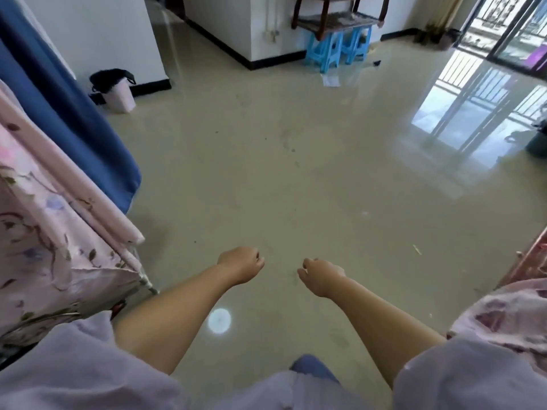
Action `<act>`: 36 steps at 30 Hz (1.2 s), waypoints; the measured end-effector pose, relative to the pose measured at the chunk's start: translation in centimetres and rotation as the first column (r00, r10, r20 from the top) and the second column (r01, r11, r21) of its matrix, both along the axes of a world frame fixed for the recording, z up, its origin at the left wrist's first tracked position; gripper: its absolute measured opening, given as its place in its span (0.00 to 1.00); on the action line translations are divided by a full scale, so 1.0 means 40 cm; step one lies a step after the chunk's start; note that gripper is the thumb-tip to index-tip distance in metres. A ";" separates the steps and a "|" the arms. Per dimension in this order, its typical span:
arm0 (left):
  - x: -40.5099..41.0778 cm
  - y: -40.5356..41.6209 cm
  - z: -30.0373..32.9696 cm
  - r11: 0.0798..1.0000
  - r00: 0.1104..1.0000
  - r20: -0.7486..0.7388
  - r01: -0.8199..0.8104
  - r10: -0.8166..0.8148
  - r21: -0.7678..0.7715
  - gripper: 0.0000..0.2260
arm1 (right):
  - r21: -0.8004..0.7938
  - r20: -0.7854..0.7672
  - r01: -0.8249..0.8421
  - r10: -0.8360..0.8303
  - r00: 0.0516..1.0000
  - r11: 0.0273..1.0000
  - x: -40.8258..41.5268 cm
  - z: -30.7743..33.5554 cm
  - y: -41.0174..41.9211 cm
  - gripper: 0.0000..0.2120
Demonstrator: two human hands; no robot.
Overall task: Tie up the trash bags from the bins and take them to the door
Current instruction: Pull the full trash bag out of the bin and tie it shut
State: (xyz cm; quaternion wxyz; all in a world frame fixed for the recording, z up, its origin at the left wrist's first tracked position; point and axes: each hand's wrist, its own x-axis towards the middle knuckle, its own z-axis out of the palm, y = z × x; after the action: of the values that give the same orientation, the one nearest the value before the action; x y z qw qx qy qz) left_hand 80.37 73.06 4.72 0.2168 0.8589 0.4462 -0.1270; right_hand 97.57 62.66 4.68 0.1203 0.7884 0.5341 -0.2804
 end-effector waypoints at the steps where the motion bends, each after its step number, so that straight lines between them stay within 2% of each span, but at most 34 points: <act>1: 0.019 0.050 0.000 1.000 1.000 -0.001 -0.016 0.016 0.004 0.16 | 0.002 0.008 -0.022 0.022 1.000 1.000 0.024 -0.004 0.056 0.21; 6: 0.120 0.314 -0.007 0.992 0.992 0.002 -0.127 0.127 0.003 0.18 | 0.019 0.035 -0.160 0.159 0.987 0.987 0.151 -0.018 0.368 0.21; 10: 0.182 0.521 -0.014 0.961 0.961 0.032 -0.275 0.275 -0.013 0.16 | -0.006 0.054 -0.326 0.326 0.944 0.945 0.246 -0.004 0.636 0.19; 12: 0.201 0.613 -0.007 0.940 0.939 0.035 -0.342 0.342 -0.018 0.16 | 0.018 0.034 -0.333 0.333 0.942 0.943 0.284 0.010 0.772 0.21; 21: 0.160 1.037 -0.026 0.823 0.824 0.006 -0.567 0.567 -0.041 0.13 | 0.034 0.009 -0.518 0.518 0.855 0.854 0.275 0.000 1.333 0.22; 26: 0.119 1.337 -0.027 0.798 0.798 0.013 -0.602 0.603 -0.028 0.13 | 0.034 0.001 -0.564 0.565 0.825 0.825 0.209 -0.012 1.652 0.22; 31: 0.062 1.657 -0.005 0.807 0.807 -0.015 -0.591 0.591 0.012 0.17 | 0.057 -0.023 -0.542 0.544 0.839 0.838 0.148 0.011 1.954 0.21; 36: 0.045 1.916 -0.004 0.805 0.805 -0.048 -0.593 0.591 -0.019 0.18 | 0.046 -0.040 -0.516 0.518 0.855 0.855 0.134 0.001 2.217 0.21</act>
State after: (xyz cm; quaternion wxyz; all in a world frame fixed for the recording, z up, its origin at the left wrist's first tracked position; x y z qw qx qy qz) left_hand 82.17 149.69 4.54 0.2508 0.6708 0.6936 -0.0774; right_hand 102.93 151.35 4.72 0.1645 0.6107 0.7336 -0.2488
